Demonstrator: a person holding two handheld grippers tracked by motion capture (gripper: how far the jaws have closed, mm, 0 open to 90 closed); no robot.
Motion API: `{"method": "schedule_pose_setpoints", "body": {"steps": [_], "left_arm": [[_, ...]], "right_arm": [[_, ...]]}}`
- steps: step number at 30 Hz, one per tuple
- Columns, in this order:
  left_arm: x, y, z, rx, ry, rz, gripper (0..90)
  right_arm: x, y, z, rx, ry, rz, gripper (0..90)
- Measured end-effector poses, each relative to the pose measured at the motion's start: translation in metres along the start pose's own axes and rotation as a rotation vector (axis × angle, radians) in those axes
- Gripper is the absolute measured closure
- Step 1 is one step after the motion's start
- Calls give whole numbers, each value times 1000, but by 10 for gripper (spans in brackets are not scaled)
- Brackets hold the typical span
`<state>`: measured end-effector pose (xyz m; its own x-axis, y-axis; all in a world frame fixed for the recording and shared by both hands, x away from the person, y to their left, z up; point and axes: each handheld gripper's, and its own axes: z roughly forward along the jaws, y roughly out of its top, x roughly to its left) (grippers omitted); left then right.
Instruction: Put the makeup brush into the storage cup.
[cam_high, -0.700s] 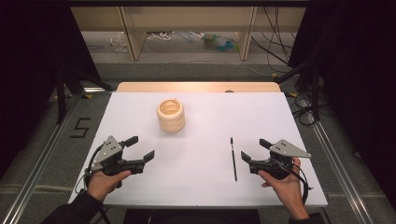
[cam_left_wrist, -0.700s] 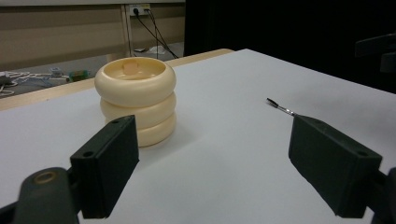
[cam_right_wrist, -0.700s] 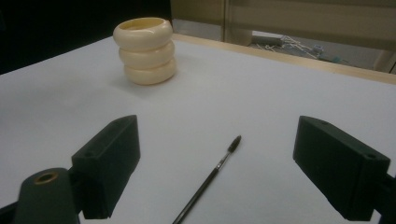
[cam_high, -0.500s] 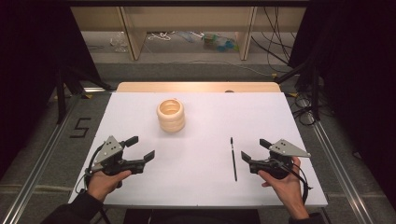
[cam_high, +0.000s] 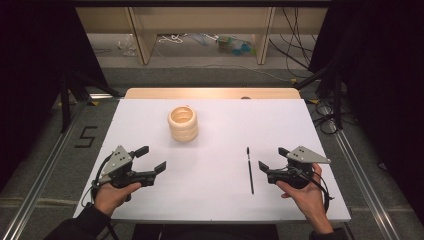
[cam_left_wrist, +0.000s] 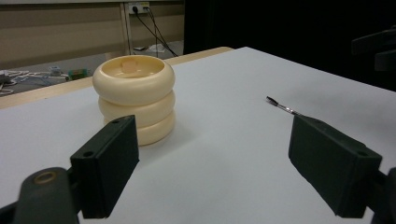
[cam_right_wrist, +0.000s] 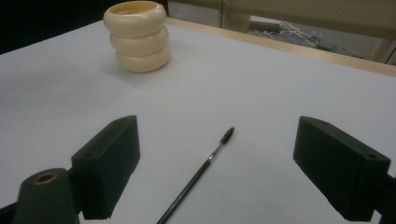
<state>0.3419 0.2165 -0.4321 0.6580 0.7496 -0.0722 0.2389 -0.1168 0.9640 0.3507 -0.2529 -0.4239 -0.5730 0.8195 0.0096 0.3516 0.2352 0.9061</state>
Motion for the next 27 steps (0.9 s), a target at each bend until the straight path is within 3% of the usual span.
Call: {"method": "schedule_pose_setpoints", "body": {"steps": [1, 2, 6, 11, 18, 21, 22, 23, 24, 27], "left_arm": [[0, 0, 0, 0, 0, 0, 161], [0, 0, 0, 1, 0, -1, 161], [0, 0, 0, 2, 0, 3, 161], [0, 0, 1, -2, -1, -1, 161], [0, 0, 2, -2, -1, -6, 161], [-1, 0, 1, 0, 0, -3, 162], [-1, 0, 1, 0, 0, -6, 162], [-1, 0, 1, 0, 0, -6, 162], [-1, 0, 2, -5, -6, -8, 162], [-1, 0, 1, 0, -2, -3, 162]], "right_arm": [[0, 0, 0, 0, 0, 0, 161], [-1, 3, 0, 53, 0, -18, 162], [-3, 7, 2, 127, 8, -4, 172], [-4, 11, 8, 172, 3, 3, 184], [-9, 22, 22, 278, 17, -35, 200], [-10, 27, 27, 295, 21, -49, 200], [-9, 29, 28, 314, 26, -25, 201], [-11, 29, 30, 306, 24, -56, 204], [-11, 31, 31, 324, 25, -38, 204], [-13, 33, 38, 338, 40, -60, 211]]}}
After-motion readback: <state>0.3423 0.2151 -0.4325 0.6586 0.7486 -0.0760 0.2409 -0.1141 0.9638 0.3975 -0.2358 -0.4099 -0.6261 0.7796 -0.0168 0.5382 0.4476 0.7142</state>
